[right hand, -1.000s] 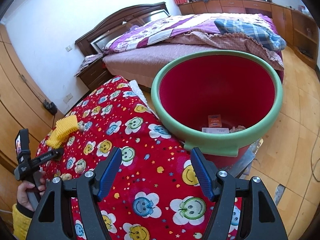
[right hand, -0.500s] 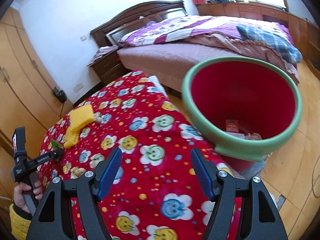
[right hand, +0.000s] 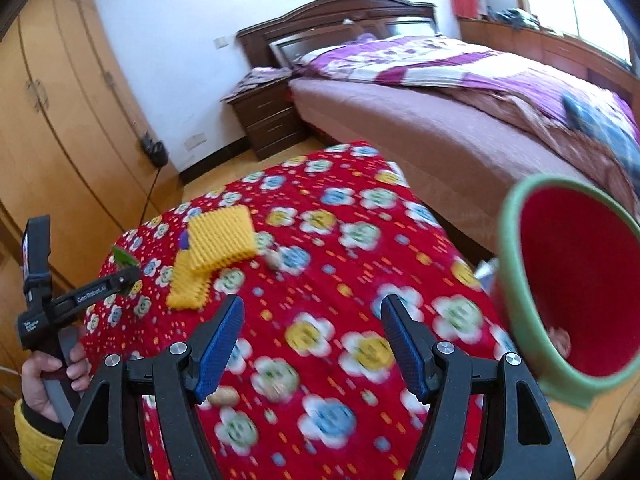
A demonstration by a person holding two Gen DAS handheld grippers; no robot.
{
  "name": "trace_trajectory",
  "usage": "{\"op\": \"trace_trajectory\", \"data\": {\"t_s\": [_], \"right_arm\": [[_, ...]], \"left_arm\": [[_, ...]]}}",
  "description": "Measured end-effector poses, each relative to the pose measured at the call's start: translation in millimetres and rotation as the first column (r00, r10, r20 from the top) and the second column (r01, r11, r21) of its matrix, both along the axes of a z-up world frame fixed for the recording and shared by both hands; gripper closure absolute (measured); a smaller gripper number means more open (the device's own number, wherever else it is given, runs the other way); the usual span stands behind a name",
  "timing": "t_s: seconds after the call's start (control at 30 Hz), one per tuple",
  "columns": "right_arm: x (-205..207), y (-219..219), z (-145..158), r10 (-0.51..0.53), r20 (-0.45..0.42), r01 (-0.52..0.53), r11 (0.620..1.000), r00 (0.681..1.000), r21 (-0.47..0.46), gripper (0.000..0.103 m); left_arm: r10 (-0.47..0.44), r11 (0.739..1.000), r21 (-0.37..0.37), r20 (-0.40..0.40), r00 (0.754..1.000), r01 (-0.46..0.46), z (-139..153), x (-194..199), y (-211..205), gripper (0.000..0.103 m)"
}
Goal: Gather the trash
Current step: 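Hold the coil box in left gripper while right gripper grasps the yellow foam net sleeve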
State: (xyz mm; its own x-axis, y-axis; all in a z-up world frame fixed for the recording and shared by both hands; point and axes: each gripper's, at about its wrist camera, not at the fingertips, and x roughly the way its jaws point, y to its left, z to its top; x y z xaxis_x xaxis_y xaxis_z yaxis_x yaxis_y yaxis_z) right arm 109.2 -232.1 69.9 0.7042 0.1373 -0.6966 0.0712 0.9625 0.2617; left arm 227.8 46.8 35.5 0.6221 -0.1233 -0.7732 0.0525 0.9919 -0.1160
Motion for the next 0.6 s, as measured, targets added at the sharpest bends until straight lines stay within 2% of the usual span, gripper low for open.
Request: {"op": "trace_trajectory", "data": {"t_s": [0.17,0.37,0.6], "right_arm": [[33,22,-9,0.032,0.006,-0.032,0.999,0.999,0.009,0.031],[68,50,-30,0.061,-0.036,-0.06,0.998,0.997,0.019,0.031],[108,71,-46,0.096,-0.06,-0.095,0.995,0.994,0.011,0.031]], "left_arm": [[-0.007,1.0,0.013,0.002,1.0,0.007,-10,8,-2,0.035],[-0.018,0.998,0.06,0.0,1.0,0.018,-17,17,6,0.035],[-0.004,1.0,0.027,-0.011,1.0,0.004,-23,28,22,0.035]]}}
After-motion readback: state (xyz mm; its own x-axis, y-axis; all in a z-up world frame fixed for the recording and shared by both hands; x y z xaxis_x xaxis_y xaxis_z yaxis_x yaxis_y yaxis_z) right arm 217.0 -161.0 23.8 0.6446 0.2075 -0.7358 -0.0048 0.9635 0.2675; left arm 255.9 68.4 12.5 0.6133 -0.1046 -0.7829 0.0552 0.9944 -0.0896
